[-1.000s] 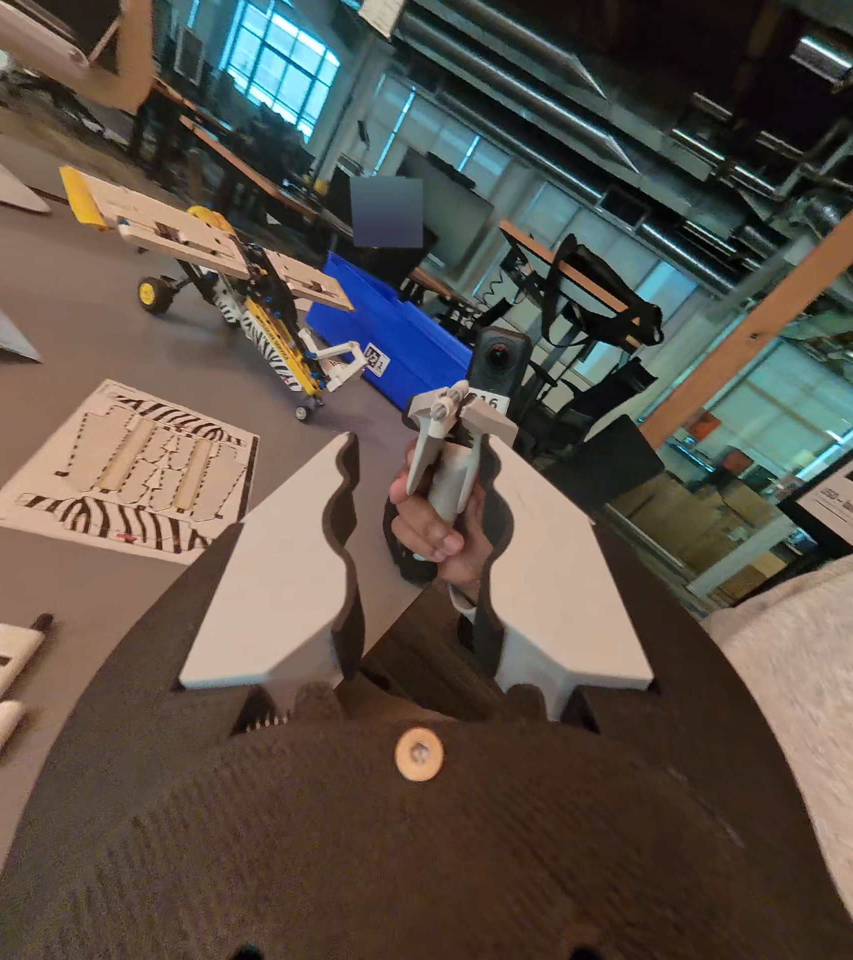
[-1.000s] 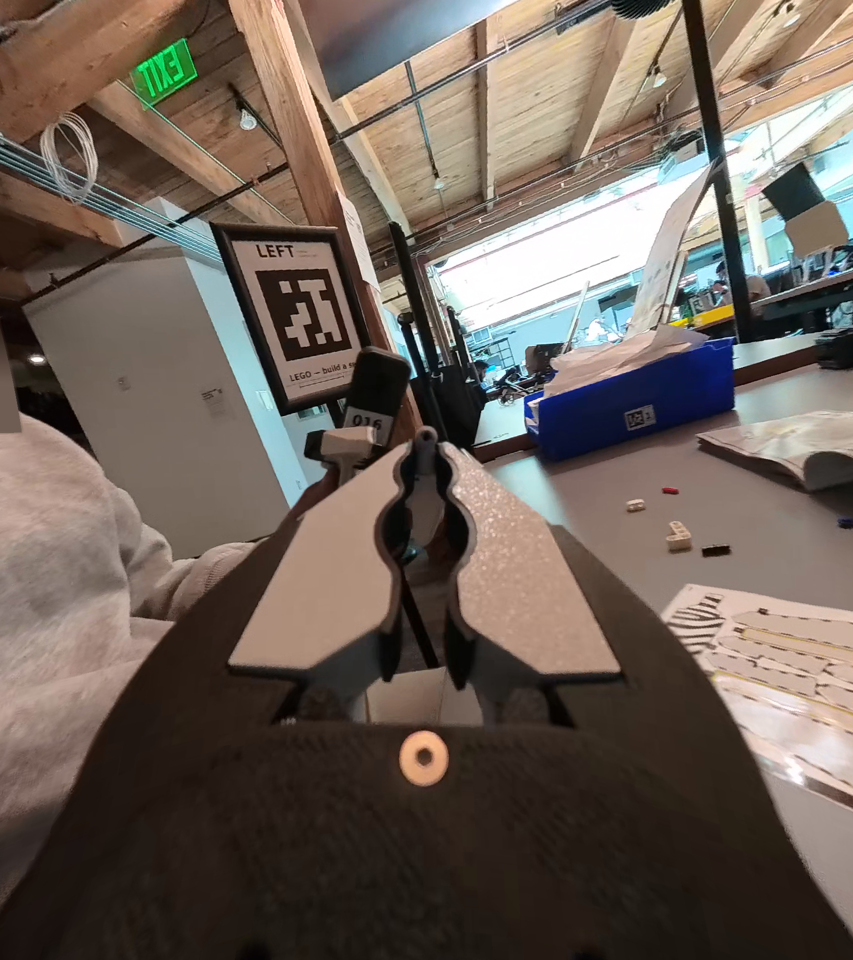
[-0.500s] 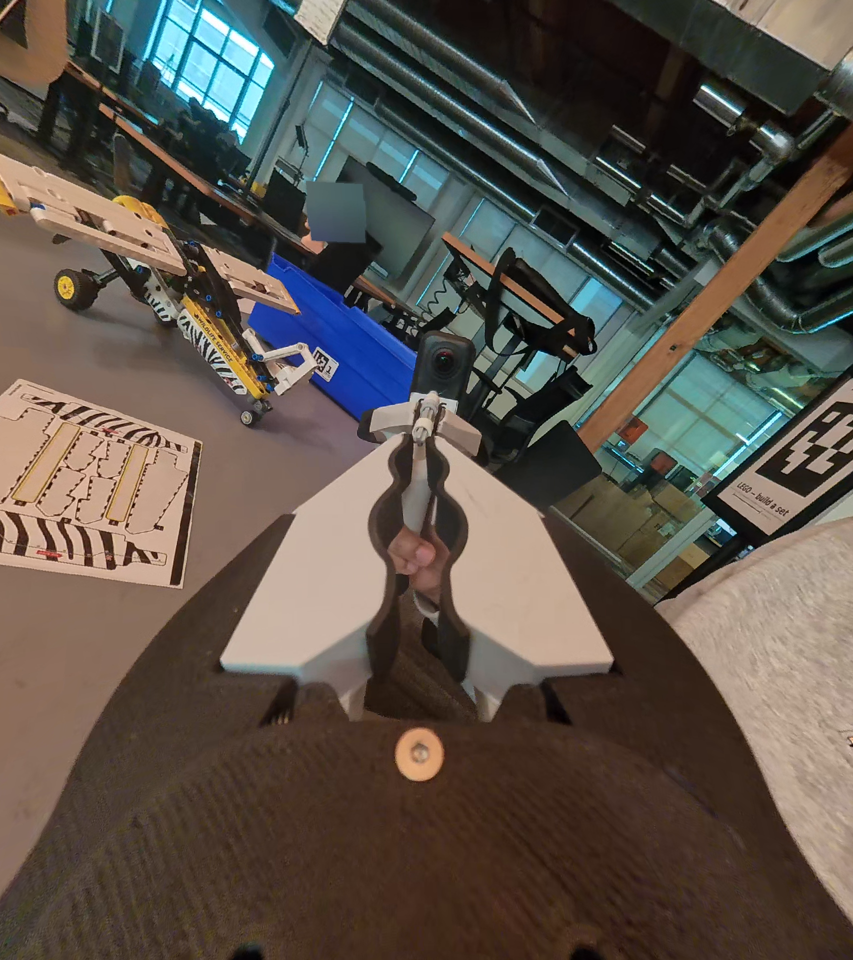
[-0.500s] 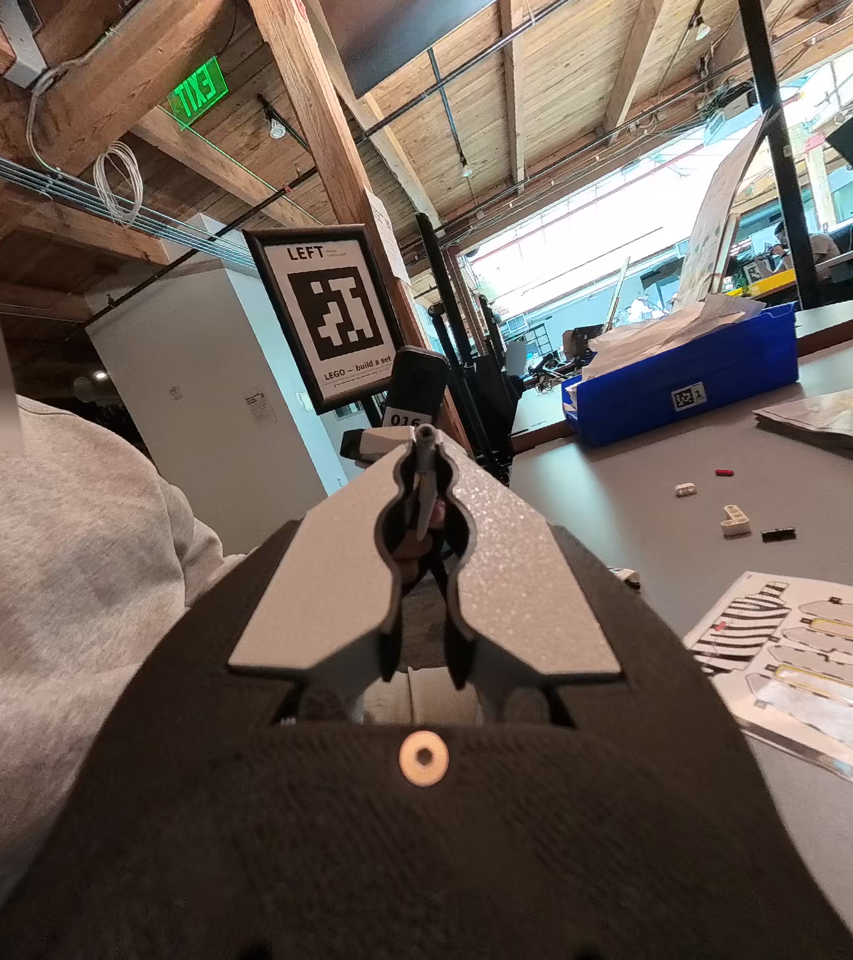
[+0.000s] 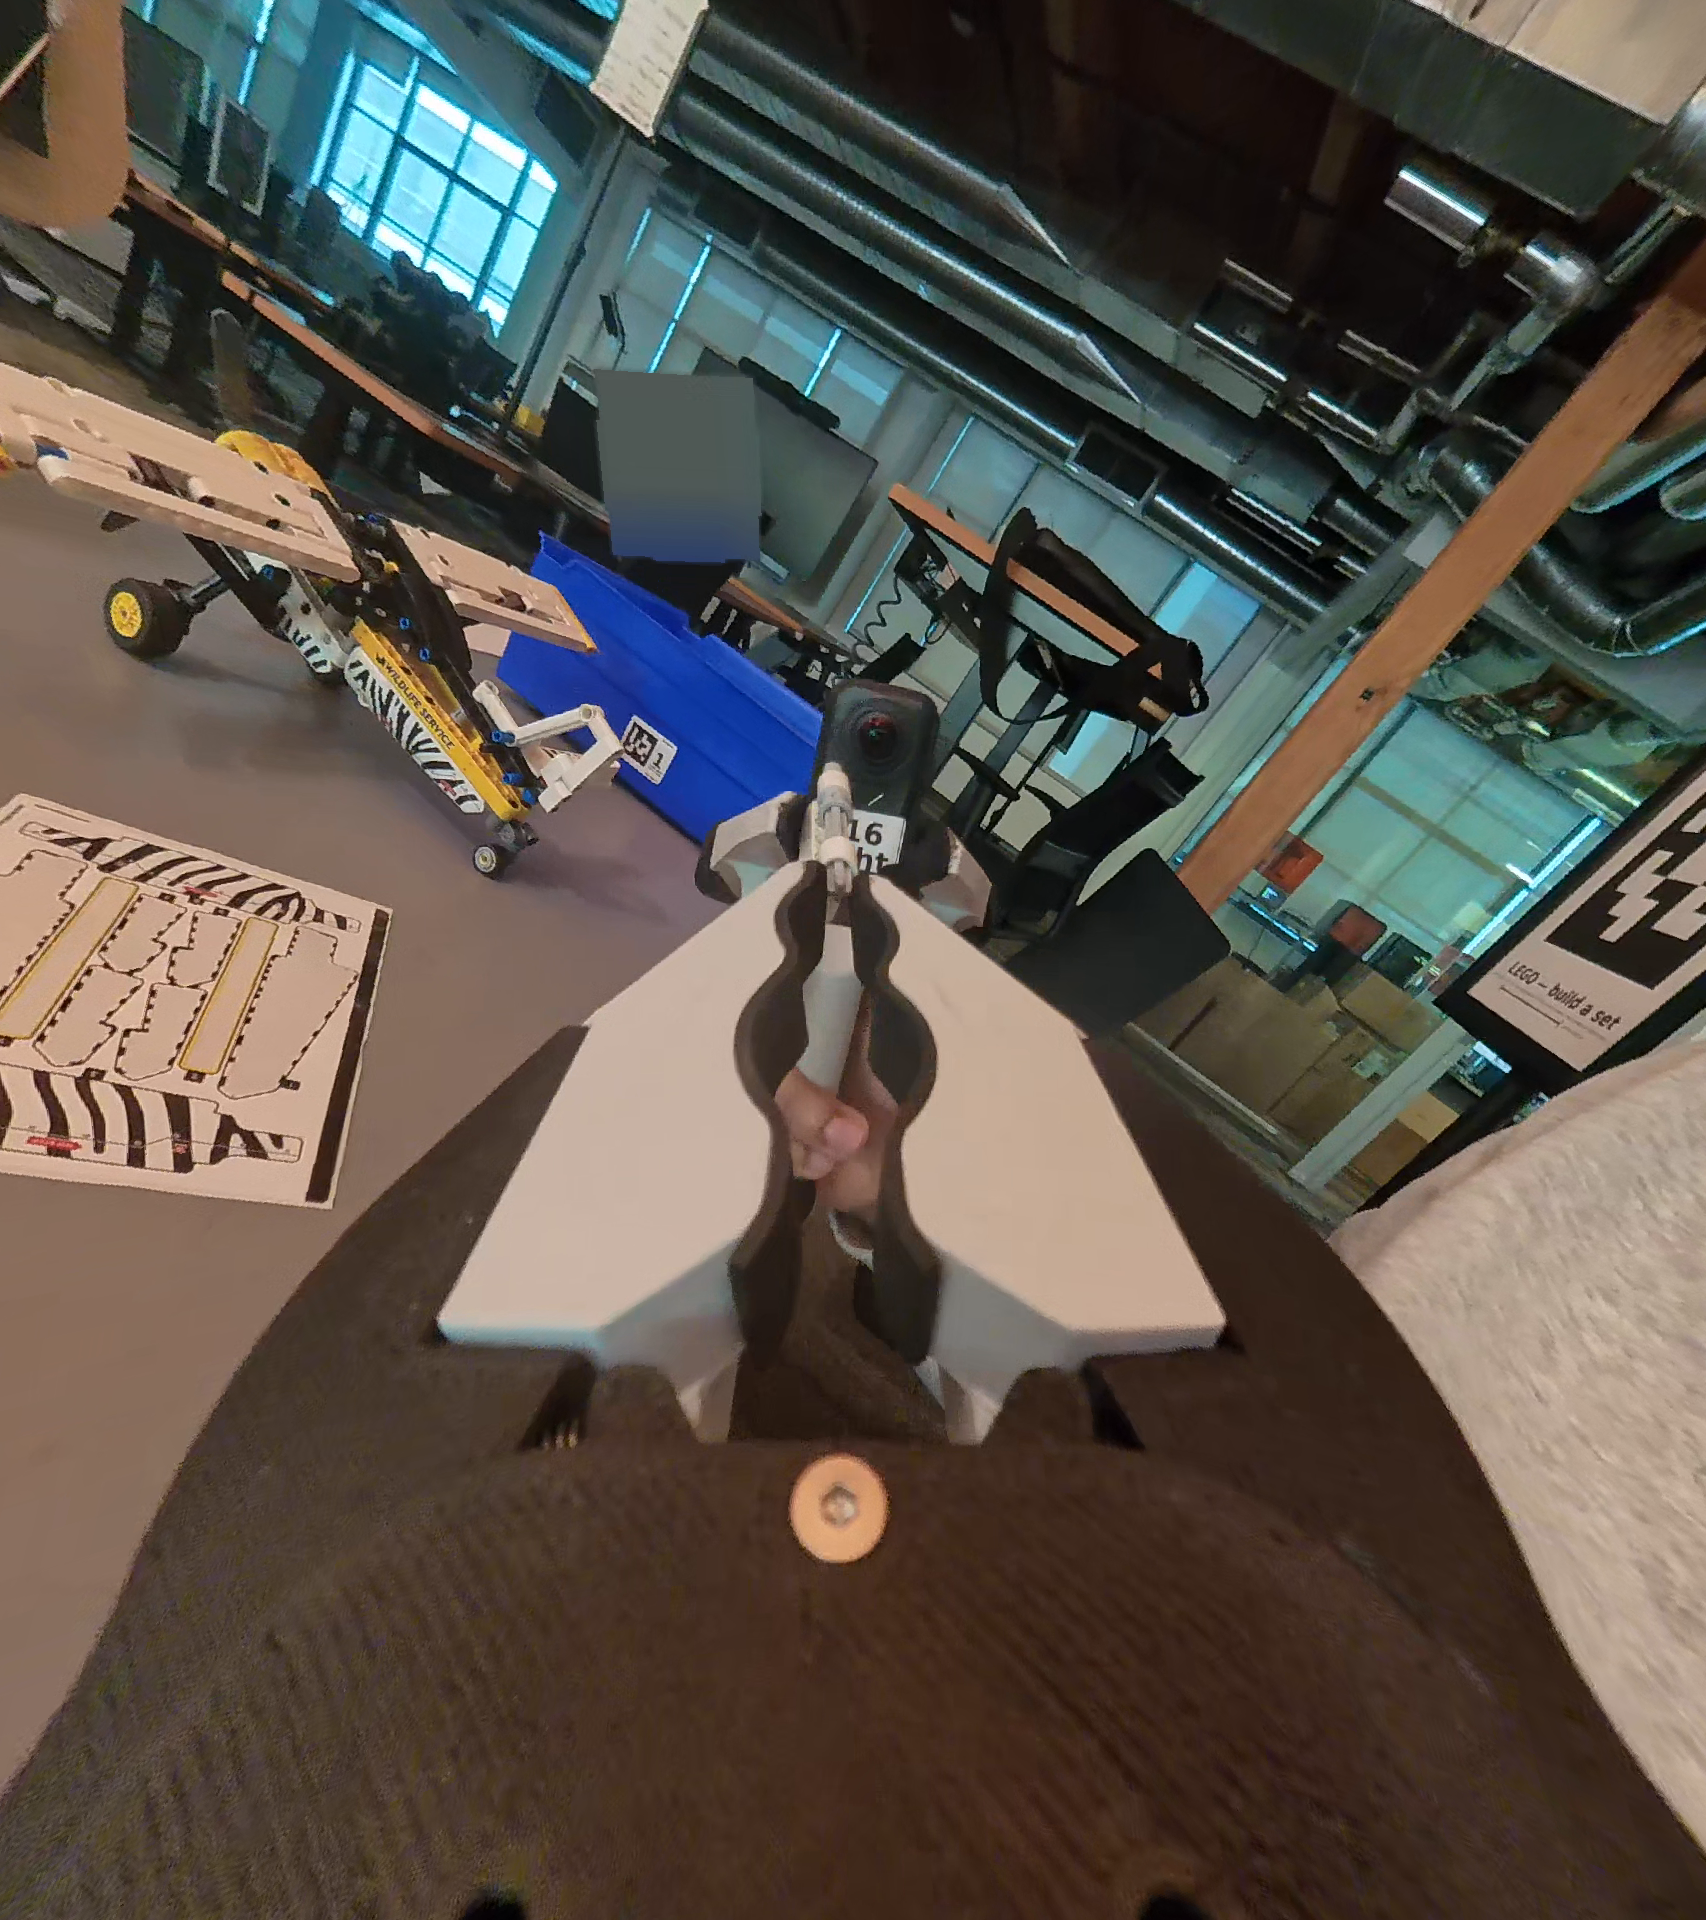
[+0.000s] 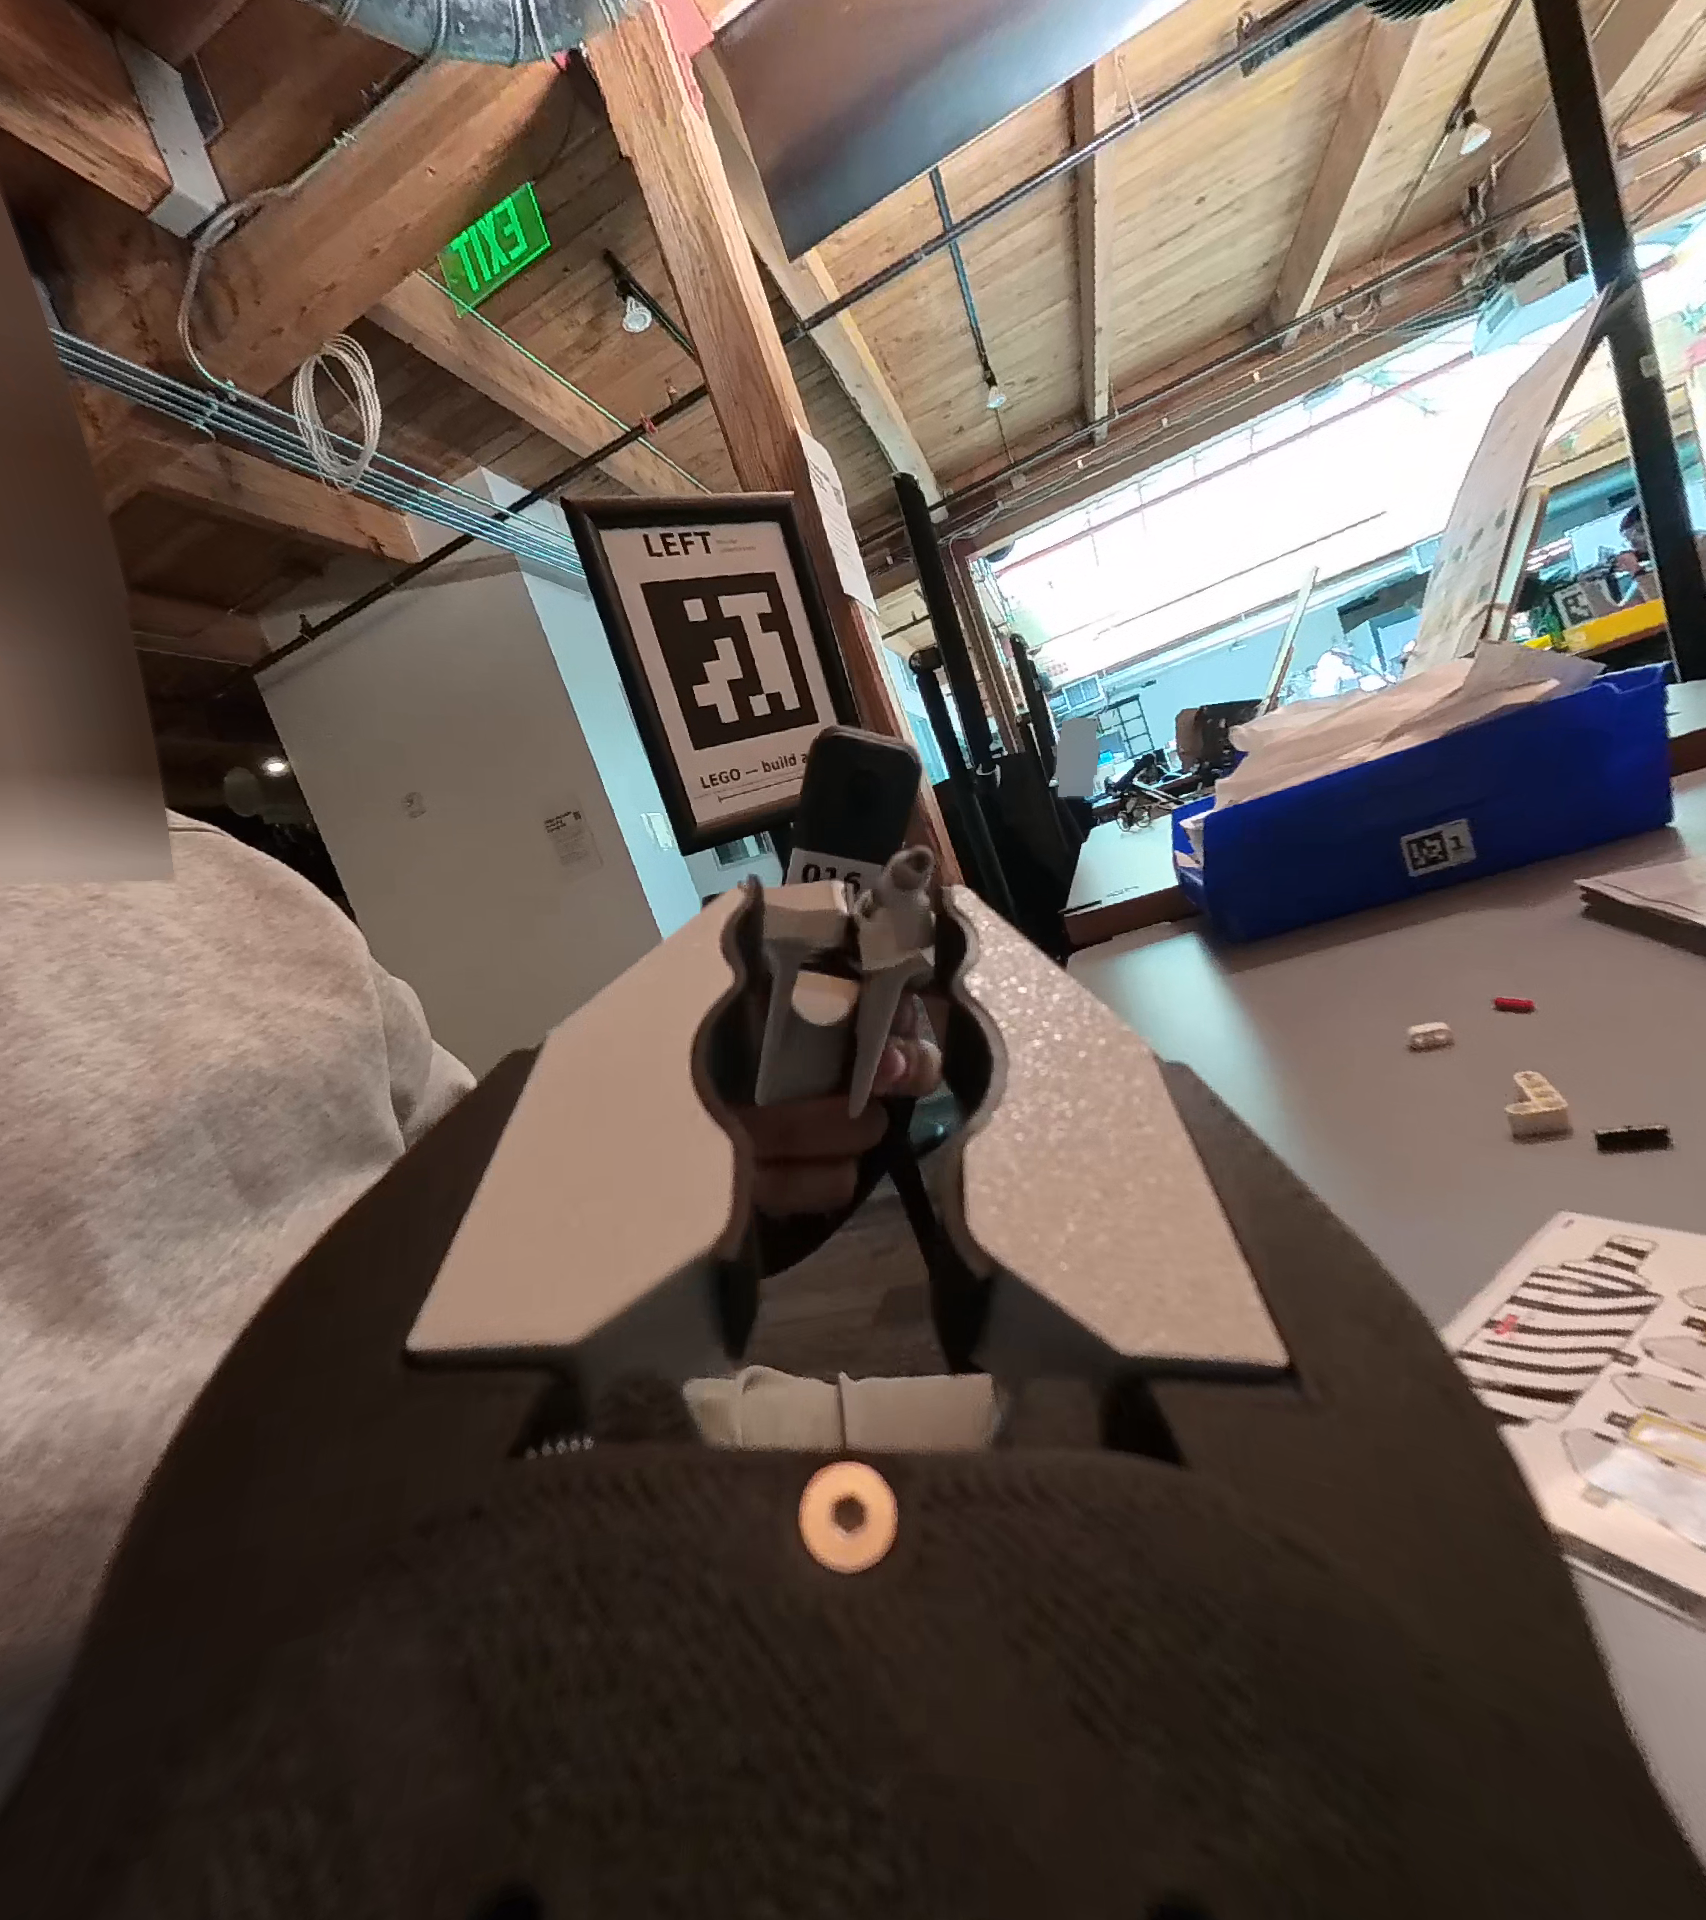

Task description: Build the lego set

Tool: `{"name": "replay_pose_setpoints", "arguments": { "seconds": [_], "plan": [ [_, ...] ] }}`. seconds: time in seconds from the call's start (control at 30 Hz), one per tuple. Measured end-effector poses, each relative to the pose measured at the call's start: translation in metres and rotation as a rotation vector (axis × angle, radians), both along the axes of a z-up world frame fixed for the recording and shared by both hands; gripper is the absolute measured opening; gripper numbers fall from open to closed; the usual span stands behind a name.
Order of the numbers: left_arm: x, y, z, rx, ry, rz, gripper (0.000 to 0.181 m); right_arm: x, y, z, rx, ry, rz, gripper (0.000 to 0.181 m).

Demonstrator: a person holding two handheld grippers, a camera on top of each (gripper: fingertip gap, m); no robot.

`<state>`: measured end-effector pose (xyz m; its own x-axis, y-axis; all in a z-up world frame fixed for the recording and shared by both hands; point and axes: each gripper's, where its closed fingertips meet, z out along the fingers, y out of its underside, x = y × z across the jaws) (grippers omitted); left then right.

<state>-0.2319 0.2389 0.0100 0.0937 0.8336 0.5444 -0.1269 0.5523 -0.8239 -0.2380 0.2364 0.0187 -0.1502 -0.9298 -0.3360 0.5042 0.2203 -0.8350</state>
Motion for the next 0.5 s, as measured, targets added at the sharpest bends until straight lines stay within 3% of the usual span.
{"name": "replay_pose_setpoints", "arguments": {
  "seconds": [0.13, 0.27, 0.5],
  "plan": [
    [-0.0037, 0.0012, 0.005, 0.021, 0.057, 0.026, 0.004, 0.002, -0.0014, 0.0, 0.041, -0.04, 0.016, 0.028],
    [-0.0089, 0.0033, 0.0074, 0.045, 0.099, 0.031, 0.004, 0.0023, -0.001, 0.0025, 0.064, -0.121, 0.017, 0.006],
    [-0.008, 0.0003, 0.0038, 0.046, 0.072, 0.085, 0.004, 0.0014, -0.0042, 0.0029, 0.097, -0.151, 0.0, 0.006]
  ]
}}
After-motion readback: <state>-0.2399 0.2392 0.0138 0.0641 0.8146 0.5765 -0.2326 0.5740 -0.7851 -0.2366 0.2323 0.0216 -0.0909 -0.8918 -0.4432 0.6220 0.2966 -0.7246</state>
